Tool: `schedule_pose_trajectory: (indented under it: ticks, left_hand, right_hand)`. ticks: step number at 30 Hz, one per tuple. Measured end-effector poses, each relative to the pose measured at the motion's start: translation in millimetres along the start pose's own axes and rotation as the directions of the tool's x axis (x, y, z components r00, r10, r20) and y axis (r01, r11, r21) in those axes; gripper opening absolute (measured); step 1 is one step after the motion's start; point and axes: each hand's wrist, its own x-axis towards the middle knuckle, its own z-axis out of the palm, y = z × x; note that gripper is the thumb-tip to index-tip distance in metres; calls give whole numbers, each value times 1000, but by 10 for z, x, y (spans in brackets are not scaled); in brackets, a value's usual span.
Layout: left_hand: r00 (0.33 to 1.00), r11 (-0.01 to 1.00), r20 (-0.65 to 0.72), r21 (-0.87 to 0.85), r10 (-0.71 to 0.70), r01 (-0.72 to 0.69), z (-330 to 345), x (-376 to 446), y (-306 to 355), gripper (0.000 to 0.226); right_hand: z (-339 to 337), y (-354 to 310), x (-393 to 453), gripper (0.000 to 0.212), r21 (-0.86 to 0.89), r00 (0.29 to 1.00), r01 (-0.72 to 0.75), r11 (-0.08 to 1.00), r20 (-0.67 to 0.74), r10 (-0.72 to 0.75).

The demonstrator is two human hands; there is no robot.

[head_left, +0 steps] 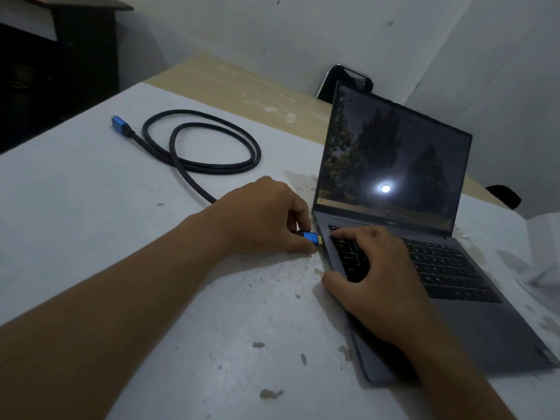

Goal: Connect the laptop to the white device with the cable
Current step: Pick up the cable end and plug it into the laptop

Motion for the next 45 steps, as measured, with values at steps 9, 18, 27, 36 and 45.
schedule_pose_trajectory:
  ticks: [9, 18, 27, 36, 45]
  left_hand:
    - [999, 1000, -27, 10, 19, -19, -3, 2, -15, 32]
    - [1000, 999, 17, -44, 22, -22, -26, 21, -46, 32]
    - [997, 995, 55, -86, 57, -53, -93, -8, -91, 28]
    - [995, 988, -1, -117, 101, -100, -46, -14, -85, 25]
    - [997, 989, -16, -126, 73, -74, -14, 9, -89, 25]
  right_hand:
    - [-29, -17, -7, 60, -2, 1000, 7, 1000, -12, -7]
    - [-84, -26, 7, 60, -31, 999, -7, 1000, 39, 8]
    - [-97, -38, 11, 52, 17, 997, -48, 999, 58, 47]
    - [-63, -59, 7, 47, 20, 998, -61, 998, 33, 61]
    - [-55, -59, 4, 48, 14, 998, -59, 998, 27, 59]
